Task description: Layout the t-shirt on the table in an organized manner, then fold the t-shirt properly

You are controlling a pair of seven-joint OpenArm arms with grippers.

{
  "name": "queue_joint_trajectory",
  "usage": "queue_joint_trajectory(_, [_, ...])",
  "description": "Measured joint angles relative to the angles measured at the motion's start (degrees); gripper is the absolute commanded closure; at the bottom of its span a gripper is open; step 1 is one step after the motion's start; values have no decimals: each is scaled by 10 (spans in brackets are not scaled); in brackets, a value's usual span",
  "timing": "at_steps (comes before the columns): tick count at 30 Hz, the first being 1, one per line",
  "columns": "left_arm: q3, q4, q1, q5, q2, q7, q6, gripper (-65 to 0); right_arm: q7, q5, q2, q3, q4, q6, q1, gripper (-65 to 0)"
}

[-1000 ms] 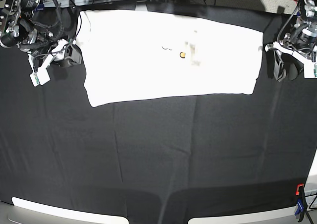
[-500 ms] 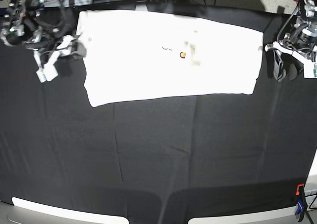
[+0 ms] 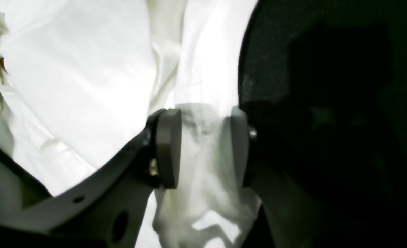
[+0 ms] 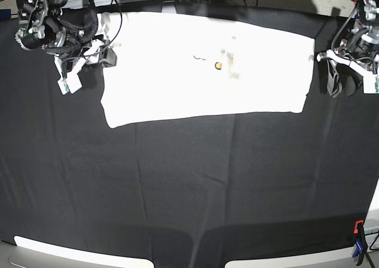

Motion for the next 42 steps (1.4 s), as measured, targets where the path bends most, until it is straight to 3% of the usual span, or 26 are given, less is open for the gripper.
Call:
queue_joint_trajectory(2, [0, 0, 0, 0, 0, 0, 0, -254, 30, -40, 0, 0, 0, 0, 2, -238])
queue_joint_trajectory(5, [0, 0, 0, 0, 0, 0, 0, -254, 21, -56, 0, 0, -1, 0, 18, -237])
queue_joint_trajectory(10, [0, 0, 0, 0, 0, 0, 0, -254, -26, 34, -3, -3, -5, 0, 24, -238])
queue_joint_trajectory(20, [0, 0, 0, 0, 0, 0, 0, -254, -31, 32, -26, -84, -5, 0, 23, -235])
queue_joint_trajectory(22, [0, 0, 0, 0, 0, 0, 0, -254, -9, 9, -26, -103, -5, 0, 23, -192])
queue_joint_trajectory(26, [0, 0, 0, 0, 0, 0, 0, -254, 29, -29, -27, -114, -5, 0, 23, 0])
queue_joint_trajectory(30, [0, 0, 0, 0, 0, 0, 0, -254, 42, -31, -26, -99, -5, 0, 24, 0])
queue_joint_trajectory(37, [0, 0, 0, 15, 0, 0, 0, -254, 29, -39, -27, -9, 33, 0, 48, 0])
queue_joint_trajectory(39, [0, 0, 0, 27, 0, 0, 0, -254, 7, -35, -25, 1, 62, -1, 54, 0])
queue_joint_trajectory(42, [0, 0, 0, 28, 0, 0, 0, -254, -35, 23, -28, -6, 101, -1, 53, 0])
